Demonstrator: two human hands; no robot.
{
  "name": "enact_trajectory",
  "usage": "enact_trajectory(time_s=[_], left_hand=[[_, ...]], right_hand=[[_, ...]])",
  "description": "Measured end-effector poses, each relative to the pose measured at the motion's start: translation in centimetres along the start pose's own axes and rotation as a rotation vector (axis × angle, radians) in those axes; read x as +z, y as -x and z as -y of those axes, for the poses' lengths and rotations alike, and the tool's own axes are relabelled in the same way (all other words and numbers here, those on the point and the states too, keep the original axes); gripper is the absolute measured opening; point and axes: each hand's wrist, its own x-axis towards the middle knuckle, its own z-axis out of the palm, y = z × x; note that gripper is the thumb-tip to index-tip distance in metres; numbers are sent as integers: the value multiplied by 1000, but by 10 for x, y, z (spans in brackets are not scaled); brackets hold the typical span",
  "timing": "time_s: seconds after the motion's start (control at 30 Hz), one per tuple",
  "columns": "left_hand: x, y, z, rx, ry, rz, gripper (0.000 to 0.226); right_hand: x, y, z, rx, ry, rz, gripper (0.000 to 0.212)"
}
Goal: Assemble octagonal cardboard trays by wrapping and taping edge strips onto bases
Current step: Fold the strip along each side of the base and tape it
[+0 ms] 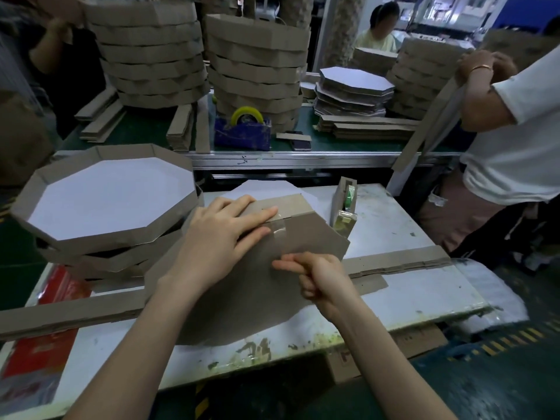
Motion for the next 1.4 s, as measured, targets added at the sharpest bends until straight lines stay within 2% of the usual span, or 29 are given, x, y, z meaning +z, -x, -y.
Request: enact_trajectory(time_s=[0.07, 0.17, 0.27, 0.33, 0.53, 0.67, 0.83, 0.9, 1.03, 1.17, 1.3, 1.4], left_hand=[[-2, 1, 2, -6, 1, 18, 47], [-4, 1, -1, 17, -18, 45, 52], [-2, -1, -2, 9, -28, 65, 48], [-2, -2, -2, 8, -27, 54, 45], [0, -2, -2, 32, -33, 20, 43], [3, -4, 1, -43, -36, 38, 60], [2, -4, 1, -52, -36, 64, 76], [1, -5, 2, -39, -33, 80, 72], [-1, -8, 4, -21, -19, 99, 48], [-5, -17, -11, -97, -30, 19, 62], [2, -25, -23, -120, -77, -24, 50], [5, -24, -22, -109, -79, -36, 50]], right_hand=[[-3, 1, -12, -77, 63, -104, 24], [-3, 5, -12, -324, 163, -198, 24], [6, 10, -5, -521, 228, -194, 31], [10, 12, 0, -580, 226, -159, 31], [16, 14, 5, -574, 243, -10, 14], [13, 10, 5, -566, 261, 20, 21], [14, 5, 0, -523, 229, 31, 28], [15, 2, 0, -513, 225, 29, 28], [17, -5, 0, -525, 240, 32, 30], [19, -9, -2, -544, 239, 36, 32], [20, -11, -3, -523, 217, 31, 32], [18, -12, -2, -518, 236, 29, 31]])
